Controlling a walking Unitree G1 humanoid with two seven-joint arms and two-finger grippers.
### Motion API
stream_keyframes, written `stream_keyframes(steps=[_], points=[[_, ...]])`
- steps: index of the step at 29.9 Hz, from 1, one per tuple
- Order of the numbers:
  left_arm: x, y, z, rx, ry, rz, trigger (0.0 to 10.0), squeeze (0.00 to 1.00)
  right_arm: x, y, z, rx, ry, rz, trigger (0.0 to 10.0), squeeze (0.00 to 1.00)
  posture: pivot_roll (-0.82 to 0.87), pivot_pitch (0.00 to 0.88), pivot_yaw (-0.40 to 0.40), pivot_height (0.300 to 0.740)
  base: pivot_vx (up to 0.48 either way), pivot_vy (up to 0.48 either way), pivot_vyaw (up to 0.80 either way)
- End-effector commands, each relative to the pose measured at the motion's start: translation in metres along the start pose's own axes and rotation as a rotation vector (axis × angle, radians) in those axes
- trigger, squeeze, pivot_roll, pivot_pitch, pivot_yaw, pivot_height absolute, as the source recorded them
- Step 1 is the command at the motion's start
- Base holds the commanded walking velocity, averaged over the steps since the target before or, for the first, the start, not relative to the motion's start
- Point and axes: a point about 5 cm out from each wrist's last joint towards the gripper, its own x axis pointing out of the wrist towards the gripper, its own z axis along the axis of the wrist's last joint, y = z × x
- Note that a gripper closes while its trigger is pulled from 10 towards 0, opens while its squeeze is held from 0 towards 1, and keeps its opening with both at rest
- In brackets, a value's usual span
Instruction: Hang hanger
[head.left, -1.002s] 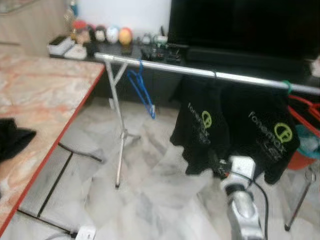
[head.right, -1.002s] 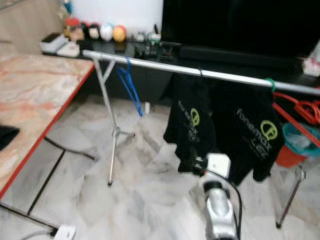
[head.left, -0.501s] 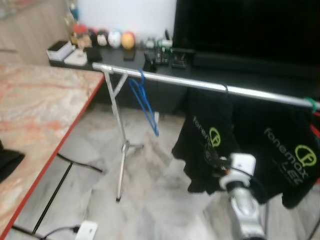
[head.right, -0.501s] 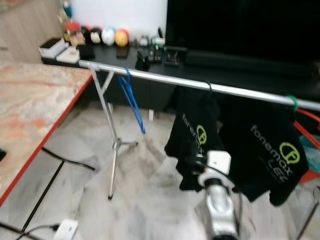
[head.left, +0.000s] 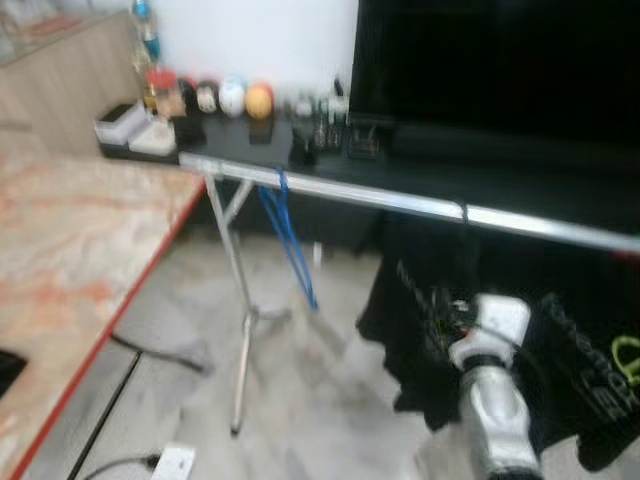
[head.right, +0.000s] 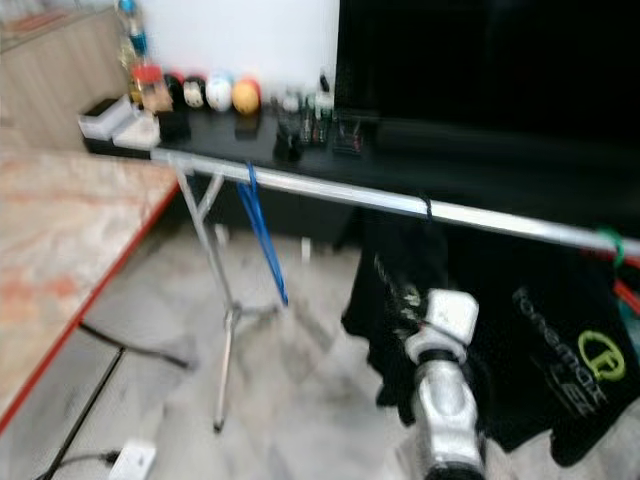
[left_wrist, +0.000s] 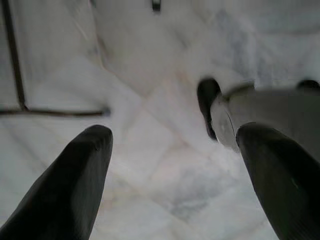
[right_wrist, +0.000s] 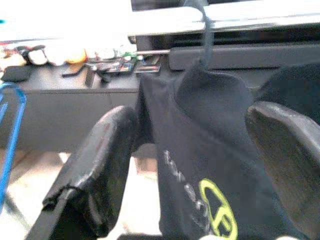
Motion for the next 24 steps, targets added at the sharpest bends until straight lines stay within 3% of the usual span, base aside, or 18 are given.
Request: stream_keyframes(steps=[1,13,17,24], points=[[0.000,-0.004,-0.002,0.018,0.011,-0.011,10.0,0.00,-0.002,-0.013,-0.002,0.005,0.023,-0.050,10.0,0.00,0.00,0.000,0.015,0.740,0.000,0.000,0.00],[0.000,-0.004,-0.004,0.027,0.020,-0.016,10.0,0.00,-0.003,-0.019,0.007,-0.026,0.021,-0.080,10.0,0.00,-0.01,0.000,0.014,0.740,0.000,0.000,0.00],[0.000,-0.004,-0.004,0.030,0.022,-0.019,10.0,0.00,-0.005,-0.030,-0.007,-0.130,0.138,-0.119,10.0,0.00,-0.01,0.000,0.014,0.740,0.000,0.000,0.00],[0.000,-0.005,-0.005,0.028,0.026,-0.023,10.0,0.00,-0.002,-0.039,-0.011,-0.166,0.217,-0.094,10.0,0.00,-0.01,0.000,0.009,0.740,0.000,0.000,0.00]])
